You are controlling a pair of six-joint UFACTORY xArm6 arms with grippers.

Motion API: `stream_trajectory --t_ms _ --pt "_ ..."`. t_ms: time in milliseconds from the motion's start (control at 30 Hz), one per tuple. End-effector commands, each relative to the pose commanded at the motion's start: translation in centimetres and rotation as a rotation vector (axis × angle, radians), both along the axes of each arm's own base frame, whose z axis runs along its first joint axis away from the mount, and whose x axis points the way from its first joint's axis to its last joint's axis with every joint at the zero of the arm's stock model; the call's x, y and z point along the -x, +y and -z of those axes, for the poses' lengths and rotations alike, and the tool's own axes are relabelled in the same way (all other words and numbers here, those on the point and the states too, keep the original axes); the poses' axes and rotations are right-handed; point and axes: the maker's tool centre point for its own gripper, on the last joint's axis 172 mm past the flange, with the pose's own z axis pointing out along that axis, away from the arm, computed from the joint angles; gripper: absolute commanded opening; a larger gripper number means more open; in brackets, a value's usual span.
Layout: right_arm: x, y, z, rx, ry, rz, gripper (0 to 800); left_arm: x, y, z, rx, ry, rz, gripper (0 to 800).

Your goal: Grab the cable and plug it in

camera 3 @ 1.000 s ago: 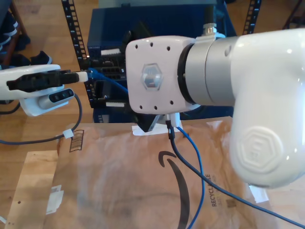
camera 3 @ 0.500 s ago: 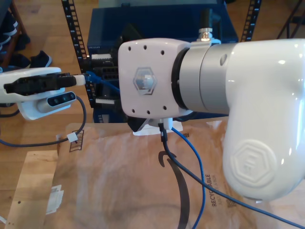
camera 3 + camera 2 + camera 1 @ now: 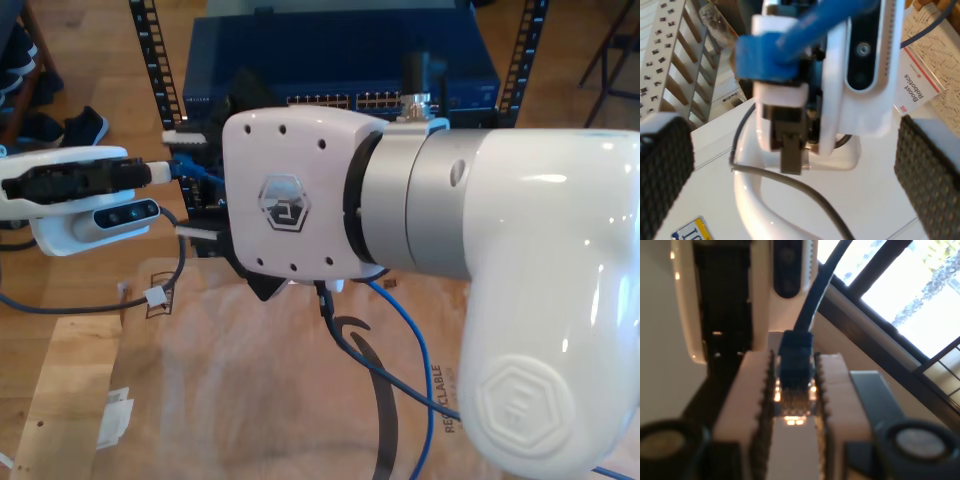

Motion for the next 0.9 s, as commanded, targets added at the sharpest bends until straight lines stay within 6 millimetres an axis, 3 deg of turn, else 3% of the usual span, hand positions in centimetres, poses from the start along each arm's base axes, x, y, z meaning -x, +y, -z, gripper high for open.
stream_trajectory --t_ms 333,700,900 --pt "-0.7 -0.7 -0.2 -0.025 -0.026 0.036 567 1.0 0.4 -0.5 0.034 0.005 0.036 8" --pt "-0.3 -1.0 -0.4 -0.035 -0.03 0.034 442 0.9 0.3 -0.6 0.032 0.001 0.038 8" --pt "-0.1 -0.9 -0.3 -0.035 -0.026 0.031 414 0.9 0.3 -0.6 0.032 0.004 0.037 8"
